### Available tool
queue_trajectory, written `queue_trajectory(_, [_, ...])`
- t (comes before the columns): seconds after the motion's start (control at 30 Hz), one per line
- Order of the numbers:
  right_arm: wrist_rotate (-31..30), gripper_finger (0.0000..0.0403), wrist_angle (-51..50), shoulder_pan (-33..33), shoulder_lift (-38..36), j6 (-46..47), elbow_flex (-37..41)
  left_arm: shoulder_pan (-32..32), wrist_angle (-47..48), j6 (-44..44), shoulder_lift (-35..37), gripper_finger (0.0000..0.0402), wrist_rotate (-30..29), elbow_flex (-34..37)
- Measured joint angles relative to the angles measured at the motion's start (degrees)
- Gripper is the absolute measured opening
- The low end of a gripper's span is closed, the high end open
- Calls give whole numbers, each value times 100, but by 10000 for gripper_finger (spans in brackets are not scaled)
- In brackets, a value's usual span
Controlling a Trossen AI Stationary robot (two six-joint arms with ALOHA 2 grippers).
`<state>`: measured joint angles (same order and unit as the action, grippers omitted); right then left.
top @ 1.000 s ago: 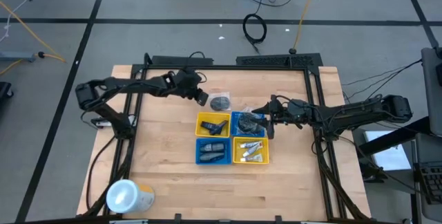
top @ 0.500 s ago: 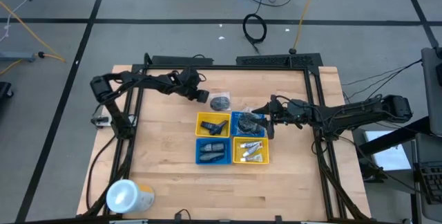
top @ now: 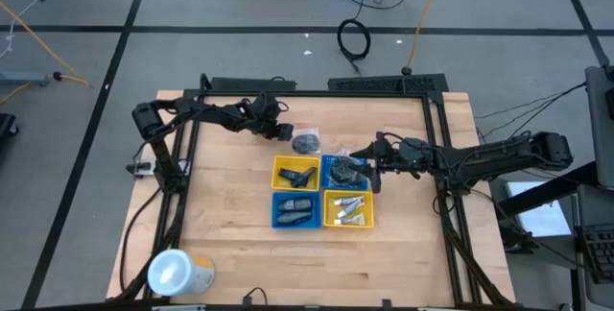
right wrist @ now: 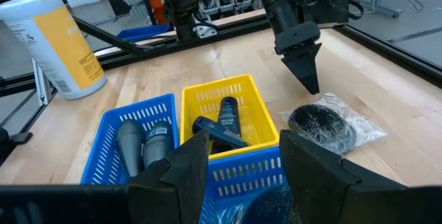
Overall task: Pick & Place Travel size toiletries
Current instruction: Put the black hairbrush into the right blue bin
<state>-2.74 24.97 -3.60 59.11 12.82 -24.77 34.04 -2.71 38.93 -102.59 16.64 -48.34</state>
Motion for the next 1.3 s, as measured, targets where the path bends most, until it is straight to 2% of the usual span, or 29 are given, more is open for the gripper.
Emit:
queue_trajectory(0.67, [0,171,0,2,0,0,0,-181,-242,342,-27,182,-70,7])
queue_trajectory(0.9, [0,171,1,1,0,0,0,-349,-373,455,-28,182,-199,11])
queue_trajectory(1.1, [0,171,0,1,0,0,0,-494,-282,492,-28,182,-600,11])
queue_trajectory(1.3, [0,171,0,0,0,2,0,-624,-323,624,-28,182,-591,11])
